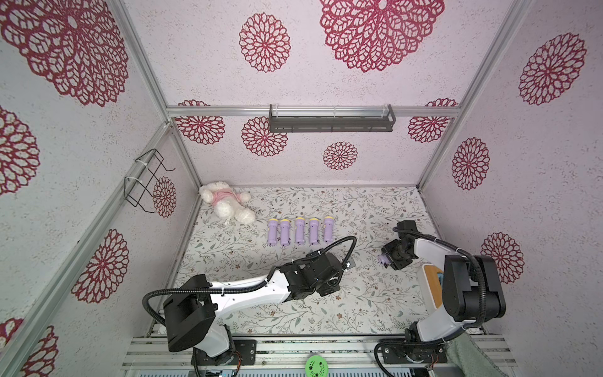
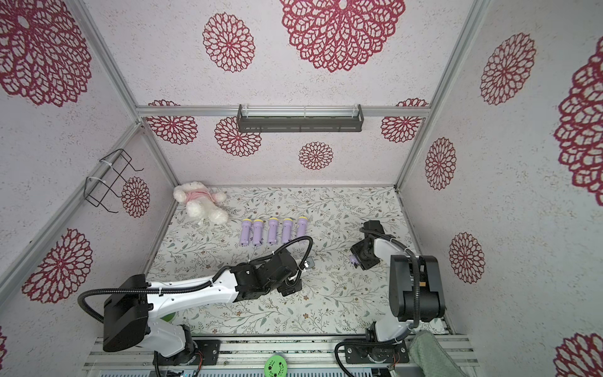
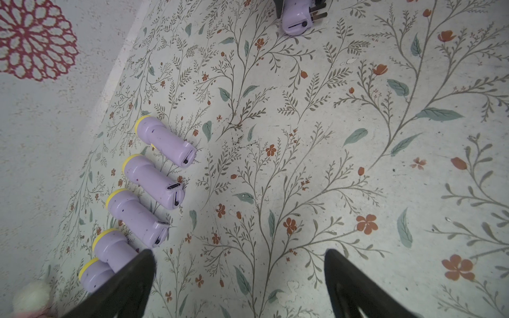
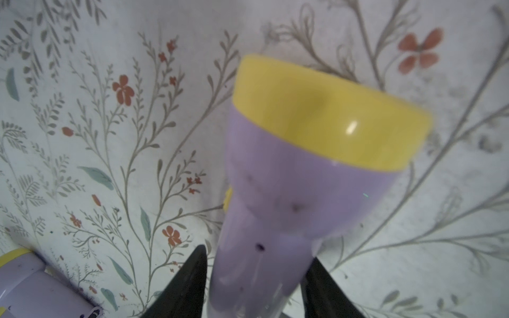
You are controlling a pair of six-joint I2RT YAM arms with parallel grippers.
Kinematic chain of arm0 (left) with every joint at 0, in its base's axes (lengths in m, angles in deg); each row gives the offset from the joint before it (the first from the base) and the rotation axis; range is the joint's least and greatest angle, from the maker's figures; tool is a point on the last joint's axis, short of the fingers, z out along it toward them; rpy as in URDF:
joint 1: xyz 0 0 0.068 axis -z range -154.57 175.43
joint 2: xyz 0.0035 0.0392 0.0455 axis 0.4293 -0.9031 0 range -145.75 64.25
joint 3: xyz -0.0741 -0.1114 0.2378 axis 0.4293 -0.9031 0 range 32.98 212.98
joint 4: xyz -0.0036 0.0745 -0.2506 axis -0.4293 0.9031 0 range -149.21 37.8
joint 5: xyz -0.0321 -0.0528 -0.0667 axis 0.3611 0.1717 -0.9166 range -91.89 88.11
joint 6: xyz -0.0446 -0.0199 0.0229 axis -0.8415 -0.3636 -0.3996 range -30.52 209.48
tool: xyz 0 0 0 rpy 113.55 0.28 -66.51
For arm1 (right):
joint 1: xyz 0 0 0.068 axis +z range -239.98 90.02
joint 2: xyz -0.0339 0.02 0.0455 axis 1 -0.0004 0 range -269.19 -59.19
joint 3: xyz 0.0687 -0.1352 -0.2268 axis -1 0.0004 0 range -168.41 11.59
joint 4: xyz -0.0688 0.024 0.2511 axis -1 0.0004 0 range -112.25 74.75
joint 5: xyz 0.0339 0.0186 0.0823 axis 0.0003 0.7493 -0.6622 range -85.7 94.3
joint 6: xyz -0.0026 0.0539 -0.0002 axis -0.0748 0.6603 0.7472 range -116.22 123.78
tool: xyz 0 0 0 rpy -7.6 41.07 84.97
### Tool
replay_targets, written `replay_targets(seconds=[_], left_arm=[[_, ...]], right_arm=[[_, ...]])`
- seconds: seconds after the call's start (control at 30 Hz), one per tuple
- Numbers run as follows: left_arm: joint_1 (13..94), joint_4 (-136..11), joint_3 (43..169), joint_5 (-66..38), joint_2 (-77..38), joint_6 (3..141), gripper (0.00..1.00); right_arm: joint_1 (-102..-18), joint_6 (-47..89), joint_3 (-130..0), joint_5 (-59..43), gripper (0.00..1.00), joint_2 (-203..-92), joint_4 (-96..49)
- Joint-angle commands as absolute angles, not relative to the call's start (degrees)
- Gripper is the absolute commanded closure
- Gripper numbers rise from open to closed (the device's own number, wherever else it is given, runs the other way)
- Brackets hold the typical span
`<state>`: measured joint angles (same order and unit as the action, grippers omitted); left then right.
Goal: Close the plug at the bottom of the flashlight
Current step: Pick up the flashlight from the center of the board.
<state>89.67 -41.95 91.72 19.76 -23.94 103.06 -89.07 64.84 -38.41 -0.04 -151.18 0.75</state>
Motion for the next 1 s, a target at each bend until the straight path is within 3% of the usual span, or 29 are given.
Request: replay_targets(seconds=[0.0,0.73,0.87,0.97], left_arm=[[89.94,-41.89,93.19,20.17,-24.08,103.94,0.03],[89.95,-41.48,93.19,20.61,-24.26,104.00,0.03],[89.96,-41.45,93.27,20.61,-24.40,104.04,0.03],[89.94,-41.48,93.28,20.68,-24.44,104.04,0.03]], right_arm=[[-89.01,64.18,-36.94,0.48,0.46,-149.71,5.17],[-89.14,62.89,-35.07,0.32,0.57,-150.69,4.34],[-89.10,62.92,-34.83,0.08,0.65,-150.58,4.03],[-89.10,62.70,-34.90,0.01,0.83,-149.80,3.86]])
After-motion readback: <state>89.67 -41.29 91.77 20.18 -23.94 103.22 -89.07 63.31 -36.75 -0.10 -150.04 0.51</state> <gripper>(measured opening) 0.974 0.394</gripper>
